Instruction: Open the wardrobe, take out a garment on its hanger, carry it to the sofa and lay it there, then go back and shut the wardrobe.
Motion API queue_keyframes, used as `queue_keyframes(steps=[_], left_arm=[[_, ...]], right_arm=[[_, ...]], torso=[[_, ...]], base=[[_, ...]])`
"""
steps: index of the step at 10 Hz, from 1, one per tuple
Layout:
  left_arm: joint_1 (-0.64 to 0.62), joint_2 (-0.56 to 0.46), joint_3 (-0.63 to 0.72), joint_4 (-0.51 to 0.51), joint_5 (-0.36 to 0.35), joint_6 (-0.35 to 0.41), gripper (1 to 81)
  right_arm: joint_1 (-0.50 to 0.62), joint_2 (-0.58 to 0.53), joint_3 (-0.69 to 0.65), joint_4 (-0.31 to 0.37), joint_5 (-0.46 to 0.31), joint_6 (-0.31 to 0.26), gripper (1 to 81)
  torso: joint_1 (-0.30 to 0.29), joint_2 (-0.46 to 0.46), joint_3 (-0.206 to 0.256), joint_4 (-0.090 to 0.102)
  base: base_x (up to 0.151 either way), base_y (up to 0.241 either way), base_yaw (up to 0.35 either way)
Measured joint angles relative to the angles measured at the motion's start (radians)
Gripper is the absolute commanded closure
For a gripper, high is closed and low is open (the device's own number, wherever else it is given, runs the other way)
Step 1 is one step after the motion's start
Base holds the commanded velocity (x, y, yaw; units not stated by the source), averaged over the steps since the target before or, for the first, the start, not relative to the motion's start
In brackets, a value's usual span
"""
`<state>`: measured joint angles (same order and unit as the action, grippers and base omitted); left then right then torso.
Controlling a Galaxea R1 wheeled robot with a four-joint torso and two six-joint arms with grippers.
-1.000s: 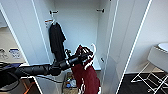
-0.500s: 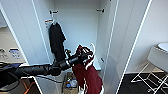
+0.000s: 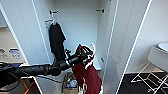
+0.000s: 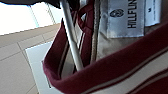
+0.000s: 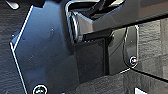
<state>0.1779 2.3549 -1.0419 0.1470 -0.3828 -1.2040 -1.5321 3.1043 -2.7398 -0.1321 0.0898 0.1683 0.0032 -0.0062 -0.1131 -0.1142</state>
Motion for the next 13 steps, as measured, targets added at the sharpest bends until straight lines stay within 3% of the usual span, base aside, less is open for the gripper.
queue_keyframes(steps=[10, 13], left_arm=[[-0.002, -0.024, 0.01, 0.02, 0.009, -0.001, 81.1], [-0.003, -0.067, 0.035, 0.026, 0.031, -0.001, 81.1]], right_arm=[[-0.012, -0.024, 0.011, 0.0, 0.009, -0.004, 1.0], [-0.017, -0.093, 0.104, -0.002, 0.004, -0.008, 1.0]], torso=[[0.0, 0.0, 0.0, 0.0], [0.0, 0.0, 0.0, 0.0]], base=[[0.0, 0.0, -0.196], [0.0, 0.0, -0.207]])
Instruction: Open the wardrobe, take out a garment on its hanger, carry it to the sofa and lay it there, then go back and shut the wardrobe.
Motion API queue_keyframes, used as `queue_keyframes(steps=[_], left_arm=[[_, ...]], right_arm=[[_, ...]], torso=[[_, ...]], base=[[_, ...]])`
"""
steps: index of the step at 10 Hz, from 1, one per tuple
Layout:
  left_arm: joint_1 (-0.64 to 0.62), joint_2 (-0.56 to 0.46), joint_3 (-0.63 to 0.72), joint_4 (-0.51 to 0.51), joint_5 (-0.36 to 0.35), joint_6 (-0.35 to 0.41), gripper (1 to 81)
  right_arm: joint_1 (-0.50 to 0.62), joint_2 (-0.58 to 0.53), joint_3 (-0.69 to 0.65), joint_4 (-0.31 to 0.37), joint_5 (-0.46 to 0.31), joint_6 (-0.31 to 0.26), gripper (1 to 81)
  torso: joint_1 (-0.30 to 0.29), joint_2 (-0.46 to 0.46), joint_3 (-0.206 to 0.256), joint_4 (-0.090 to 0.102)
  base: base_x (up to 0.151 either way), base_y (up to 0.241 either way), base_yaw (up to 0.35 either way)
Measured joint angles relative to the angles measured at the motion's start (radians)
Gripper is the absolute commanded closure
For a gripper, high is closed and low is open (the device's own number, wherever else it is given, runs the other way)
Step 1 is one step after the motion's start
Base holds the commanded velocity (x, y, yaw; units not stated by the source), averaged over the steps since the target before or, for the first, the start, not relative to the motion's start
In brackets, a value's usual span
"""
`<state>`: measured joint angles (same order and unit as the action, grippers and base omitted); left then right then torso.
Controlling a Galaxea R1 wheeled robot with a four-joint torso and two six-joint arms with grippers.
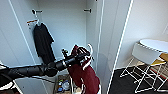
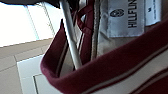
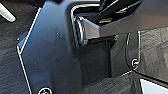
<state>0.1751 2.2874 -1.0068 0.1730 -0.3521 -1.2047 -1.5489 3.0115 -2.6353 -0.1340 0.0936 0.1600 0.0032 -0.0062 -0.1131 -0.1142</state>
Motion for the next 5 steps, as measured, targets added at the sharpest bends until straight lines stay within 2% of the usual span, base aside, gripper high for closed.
queue_keyframes(steps=[3, 5], left_arm=[[-0.001, -0.037, 0.041, 0.004, 0.027, 0.0, 81.1], [-0.002, -0.05, 0.07, 0.004, 0.046, -0.001, 81.1]], right_arm=[[-0.009, -0.123, 0.156, 0.0, 0.001, -0.002, 1.0], [-0.045, -0.181, 0.176, 0.0, 0.003, -0.002, 1.0]], torso=[[0.0, 0.0, 0.0, 0.0], [0.0, 0.0, 0.0, 0.0]], base=[[0.0, 0.0, -0.209], [0.0, 0.0, -0.211]])
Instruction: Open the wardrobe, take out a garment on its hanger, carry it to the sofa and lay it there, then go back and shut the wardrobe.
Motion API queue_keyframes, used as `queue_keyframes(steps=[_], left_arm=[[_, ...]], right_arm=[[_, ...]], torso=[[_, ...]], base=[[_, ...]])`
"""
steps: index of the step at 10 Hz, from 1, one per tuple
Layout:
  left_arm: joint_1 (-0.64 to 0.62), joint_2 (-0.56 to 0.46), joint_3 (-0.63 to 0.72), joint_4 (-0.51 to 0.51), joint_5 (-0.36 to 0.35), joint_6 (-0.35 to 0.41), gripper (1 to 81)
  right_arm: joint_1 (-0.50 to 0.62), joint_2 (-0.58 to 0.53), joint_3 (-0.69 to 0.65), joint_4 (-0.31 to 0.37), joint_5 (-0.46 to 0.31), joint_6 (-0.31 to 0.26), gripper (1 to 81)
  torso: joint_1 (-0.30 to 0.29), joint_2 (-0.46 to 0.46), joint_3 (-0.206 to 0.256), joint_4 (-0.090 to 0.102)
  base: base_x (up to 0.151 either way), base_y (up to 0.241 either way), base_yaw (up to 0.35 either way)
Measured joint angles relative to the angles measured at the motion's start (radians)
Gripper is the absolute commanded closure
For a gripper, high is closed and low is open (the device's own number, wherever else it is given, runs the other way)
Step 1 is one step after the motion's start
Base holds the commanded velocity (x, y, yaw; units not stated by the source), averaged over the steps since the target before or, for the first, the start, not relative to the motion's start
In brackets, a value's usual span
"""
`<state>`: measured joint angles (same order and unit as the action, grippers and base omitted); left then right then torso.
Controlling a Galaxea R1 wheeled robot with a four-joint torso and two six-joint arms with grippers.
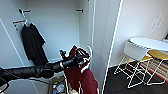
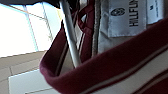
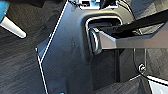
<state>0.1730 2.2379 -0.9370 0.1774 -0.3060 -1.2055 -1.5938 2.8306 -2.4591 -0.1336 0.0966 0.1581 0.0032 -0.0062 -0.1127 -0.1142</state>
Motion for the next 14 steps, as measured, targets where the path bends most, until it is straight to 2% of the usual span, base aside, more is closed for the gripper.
queue_keyframes(steps=[7, 14], left_arm=[[0.0, 0.014, 0.027, 0.02, 0.003, -0.002, 81.1], [0.0, 0.02, 0.038, 0.036, 0.004, -0.003, 81.1]], right_arm=[[-0.006, 0.02, 0.001, 0.004, 0.005, 0.0, 1.0], [-0.007, 0.073, -0.061, 0.003, 0.007, 0.0, 1.0]], torso=[[0.0, 0.0, 0.0, 0.0], [0.0, 0.0, 0.0, 0.0]], base=[[0.0, 0.0, -0.216], [0.0, 0.0, -0.229]])
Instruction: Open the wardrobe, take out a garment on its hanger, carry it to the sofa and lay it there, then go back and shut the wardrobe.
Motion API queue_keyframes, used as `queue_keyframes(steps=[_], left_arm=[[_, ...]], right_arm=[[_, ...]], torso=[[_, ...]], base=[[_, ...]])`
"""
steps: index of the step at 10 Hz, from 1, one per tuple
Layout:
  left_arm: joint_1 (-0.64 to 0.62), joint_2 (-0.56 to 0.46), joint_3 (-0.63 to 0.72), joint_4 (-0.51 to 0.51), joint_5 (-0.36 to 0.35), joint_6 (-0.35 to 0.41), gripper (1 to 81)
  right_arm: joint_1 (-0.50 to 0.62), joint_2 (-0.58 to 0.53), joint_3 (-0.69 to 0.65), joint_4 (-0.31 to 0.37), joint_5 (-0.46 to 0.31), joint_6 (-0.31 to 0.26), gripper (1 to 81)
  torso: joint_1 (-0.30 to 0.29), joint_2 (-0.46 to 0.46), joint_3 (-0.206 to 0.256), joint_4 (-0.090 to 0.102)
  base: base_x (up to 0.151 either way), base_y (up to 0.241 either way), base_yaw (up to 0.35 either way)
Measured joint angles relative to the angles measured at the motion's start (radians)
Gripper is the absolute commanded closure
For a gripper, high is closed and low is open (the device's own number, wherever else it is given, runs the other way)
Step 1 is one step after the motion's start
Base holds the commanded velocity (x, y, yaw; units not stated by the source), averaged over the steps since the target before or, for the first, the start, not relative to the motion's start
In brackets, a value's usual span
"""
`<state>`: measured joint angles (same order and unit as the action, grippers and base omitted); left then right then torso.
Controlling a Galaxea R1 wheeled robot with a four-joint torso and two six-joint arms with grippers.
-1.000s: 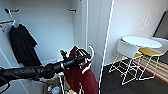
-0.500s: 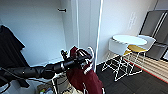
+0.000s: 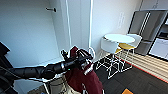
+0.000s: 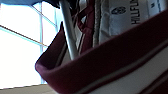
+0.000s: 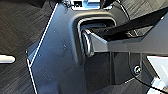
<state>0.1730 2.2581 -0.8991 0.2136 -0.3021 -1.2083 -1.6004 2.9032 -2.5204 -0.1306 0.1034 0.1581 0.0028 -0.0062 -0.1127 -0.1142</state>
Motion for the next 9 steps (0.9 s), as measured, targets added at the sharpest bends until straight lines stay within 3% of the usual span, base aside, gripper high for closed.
queue_keyframes(steps=[9], left_arm=[[0.0, 0.013, 0.002, 0.007, 0.004, -0.001, 81.1]], right_arm=[[0.0, 0.0, -0.009, 0.0, 0.001, 0.0, 1.0]], torso=[[0.0, 0.0, 0.0, 0.0]], base=[[0.0, 0.0, -0.235]])
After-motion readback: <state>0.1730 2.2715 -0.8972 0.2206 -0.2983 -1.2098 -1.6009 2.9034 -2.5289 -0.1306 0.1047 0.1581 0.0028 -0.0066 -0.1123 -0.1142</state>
